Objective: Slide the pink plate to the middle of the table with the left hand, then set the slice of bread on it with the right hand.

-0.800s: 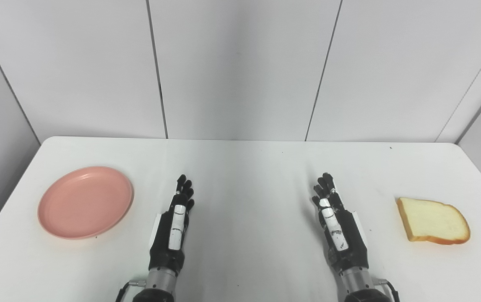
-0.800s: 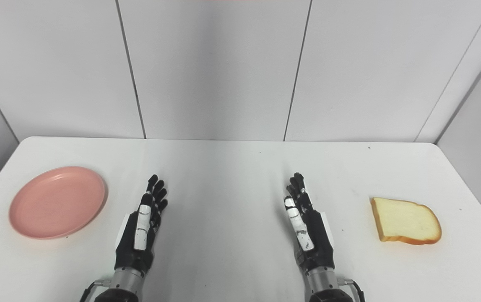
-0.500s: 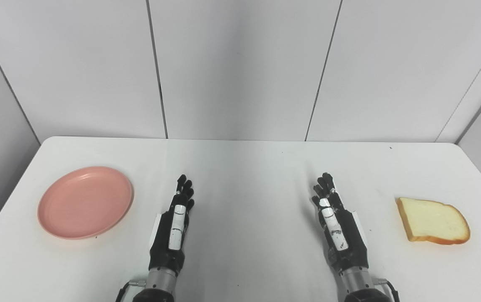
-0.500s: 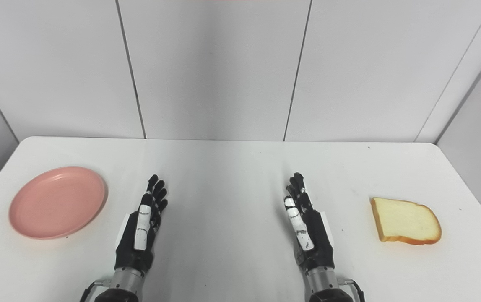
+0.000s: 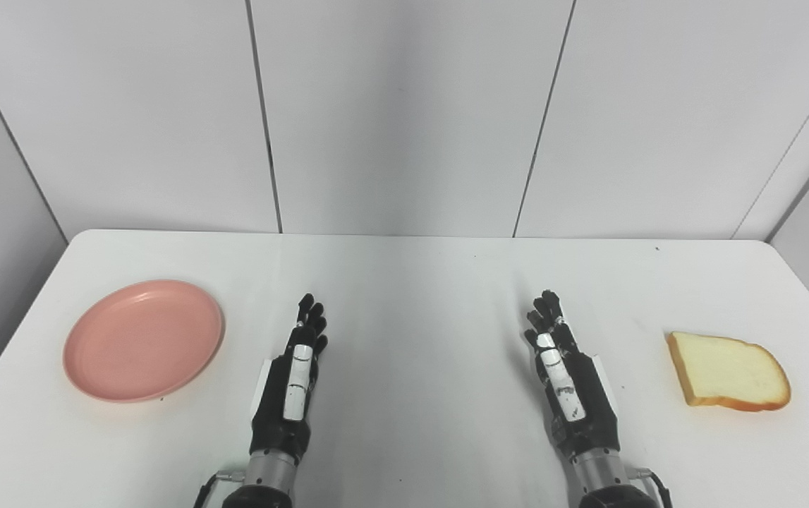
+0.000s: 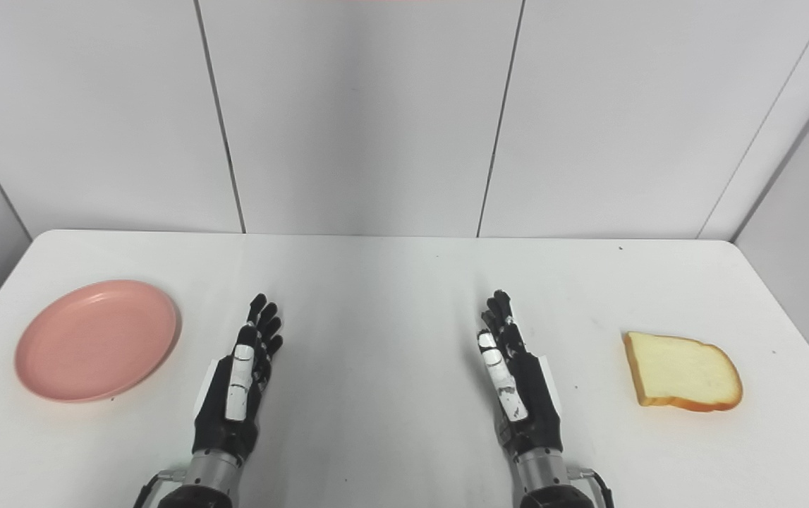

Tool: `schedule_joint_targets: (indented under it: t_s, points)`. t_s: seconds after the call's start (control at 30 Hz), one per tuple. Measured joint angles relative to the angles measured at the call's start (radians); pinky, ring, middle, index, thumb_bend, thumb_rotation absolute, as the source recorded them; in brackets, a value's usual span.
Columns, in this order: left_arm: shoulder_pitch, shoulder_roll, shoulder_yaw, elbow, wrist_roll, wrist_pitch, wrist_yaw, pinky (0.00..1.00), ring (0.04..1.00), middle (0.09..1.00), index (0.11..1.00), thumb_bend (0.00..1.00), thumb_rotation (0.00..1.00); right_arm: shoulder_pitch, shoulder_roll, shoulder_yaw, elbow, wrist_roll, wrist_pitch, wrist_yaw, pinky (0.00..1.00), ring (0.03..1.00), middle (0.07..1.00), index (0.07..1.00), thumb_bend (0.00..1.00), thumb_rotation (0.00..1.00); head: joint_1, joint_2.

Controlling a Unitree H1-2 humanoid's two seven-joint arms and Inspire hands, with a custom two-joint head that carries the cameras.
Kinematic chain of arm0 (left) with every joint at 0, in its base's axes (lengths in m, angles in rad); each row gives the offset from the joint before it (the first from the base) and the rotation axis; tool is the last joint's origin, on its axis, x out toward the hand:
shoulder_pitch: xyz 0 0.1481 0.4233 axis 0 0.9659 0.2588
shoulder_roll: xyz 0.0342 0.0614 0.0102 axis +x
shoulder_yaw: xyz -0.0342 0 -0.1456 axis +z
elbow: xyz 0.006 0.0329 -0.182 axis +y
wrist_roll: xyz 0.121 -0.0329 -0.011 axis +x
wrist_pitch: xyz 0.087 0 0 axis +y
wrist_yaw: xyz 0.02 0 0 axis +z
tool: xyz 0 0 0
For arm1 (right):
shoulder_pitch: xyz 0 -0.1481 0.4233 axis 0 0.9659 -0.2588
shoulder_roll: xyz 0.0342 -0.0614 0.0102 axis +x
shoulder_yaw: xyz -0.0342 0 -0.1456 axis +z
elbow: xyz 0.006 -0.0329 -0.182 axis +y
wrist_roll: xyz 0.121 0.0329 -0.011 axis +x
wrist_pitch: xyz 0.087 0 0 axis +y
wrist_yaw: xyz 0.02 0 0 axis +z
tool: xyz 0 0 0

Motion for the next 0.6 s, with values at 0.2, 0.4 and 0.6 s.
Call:
schedule_joint_targets:
  t_s: [0.2,0.4,0.6]
  points:
    - [-0.001,0.000,0.030,-0.007,-0.022,0.004,0.000,1.00,1.000,1.000,1.000,0.70,1.00,-0.003,-0.005,0.000,0.004,0.003,0.000,0.005,1.00,1.000,1.000,1.000,0.64,0.76,0.018,-0.005]
    - [-0.003,0.000,0.034,-0.012,-0.023,0.015,0.001,1.00,1.000,1.000,1.000,0.68,1.00,-0.008,-0.015,-0.002,0.011,0.003,-0.006,0.009,1.00,1.000,1.000,1.000,0.65,0.76,0.043,-0.009]
    - [-0.014,-0.002,0.051,-0.015,-0.032,0.020,0.007,1.00,1.000,1.000,1.000,0.71,1.00,-0.010,-0.018,-0.009,0.015,0.022,-0.011,0.017,1.00,1.000,1.000,1.000,0.69,0.75,0.089,-0.020]
